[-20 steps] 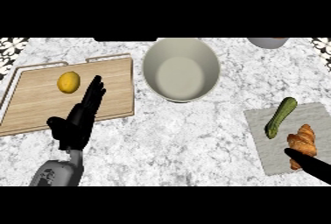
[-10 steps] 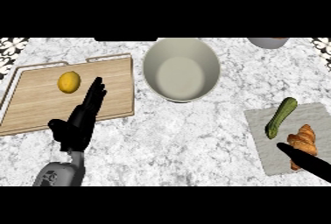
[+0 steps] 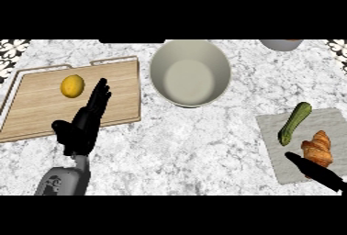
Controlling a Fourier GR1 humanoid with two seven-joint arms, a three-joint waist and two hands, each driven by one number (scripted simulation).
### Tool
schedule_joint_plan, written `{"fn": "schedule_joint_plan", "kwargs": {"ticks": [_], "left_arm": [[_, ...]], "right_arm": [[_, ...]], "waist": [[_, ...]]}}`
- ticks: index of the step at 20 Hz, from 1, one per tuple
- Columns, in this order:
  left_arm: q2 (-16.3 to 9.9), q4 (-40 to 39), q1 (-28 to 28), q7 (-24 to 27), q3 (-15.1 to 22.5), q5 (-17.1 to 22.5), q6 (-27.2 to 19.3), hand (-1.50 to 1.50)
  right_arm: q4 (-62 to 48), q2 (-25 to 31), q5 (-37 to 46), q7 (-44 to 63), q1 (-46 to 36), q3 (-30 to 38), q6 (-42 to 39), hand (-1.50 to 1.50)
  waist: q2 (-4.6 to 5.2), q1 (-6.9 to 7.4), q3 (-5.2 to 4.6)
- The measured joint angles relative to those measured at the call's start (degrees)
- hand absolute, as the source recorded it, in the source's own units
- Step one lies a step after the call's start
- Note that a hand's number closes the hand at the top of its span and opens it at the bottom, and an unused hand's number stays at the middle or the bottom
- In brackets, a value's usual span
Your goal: Pick the croissant from the placemat and place it in the bowl
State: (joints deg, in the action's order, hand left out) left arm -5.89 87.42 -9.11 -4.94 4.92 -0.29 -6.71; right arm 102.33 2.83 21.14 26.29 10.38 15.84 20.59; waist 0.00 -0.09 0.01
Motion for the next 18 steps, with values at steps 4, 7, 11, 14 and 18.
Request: {"fn": "schedule_joint_plan", "kwargs": {"ticks": [4,7,11,14,18], "left_arm": [[-0.27,-0.56,0.43,1.15,-0.73,0.21,1.22,0.0],[0.2,1.1,1.53,0.69,-0.08,-0.66,1.17,0.0],[0.46,0.2,1.02,1.12,-1.12,-0.52,1.92,0.0],[0.26,0.15,0.75,0.92,-1.7,-0.34,2.64,0.0],[1.4,0.89,0.84,0.14,-0.66,-1.61,1.59,0.0]], "right_arm": [[-4.56,1.47,2.8,1.39,-1.48,0.8,0.62,-1.5],[-8.06,1.16,5.18,1.01,-2.09,0.2,1.85,-1.5],[-14.8,2.8,2.68,-2.21,-4.98,1.78,0.87,-1.5],[-15.61,3.72,3.52,-3.18,-5.84,0.38,-0.31,1.5],[-18.17,5.07,6.49,-6.4,-5.93,-1.84,-0.98,1.5]], "waist": [[0.01,0.07,-0.03],[0.0,0.12,-0.02],[0.0,0.09,-0.04],[-0.04,0.06,-0.13],[-0.2,-0.11,-0.46]]}}
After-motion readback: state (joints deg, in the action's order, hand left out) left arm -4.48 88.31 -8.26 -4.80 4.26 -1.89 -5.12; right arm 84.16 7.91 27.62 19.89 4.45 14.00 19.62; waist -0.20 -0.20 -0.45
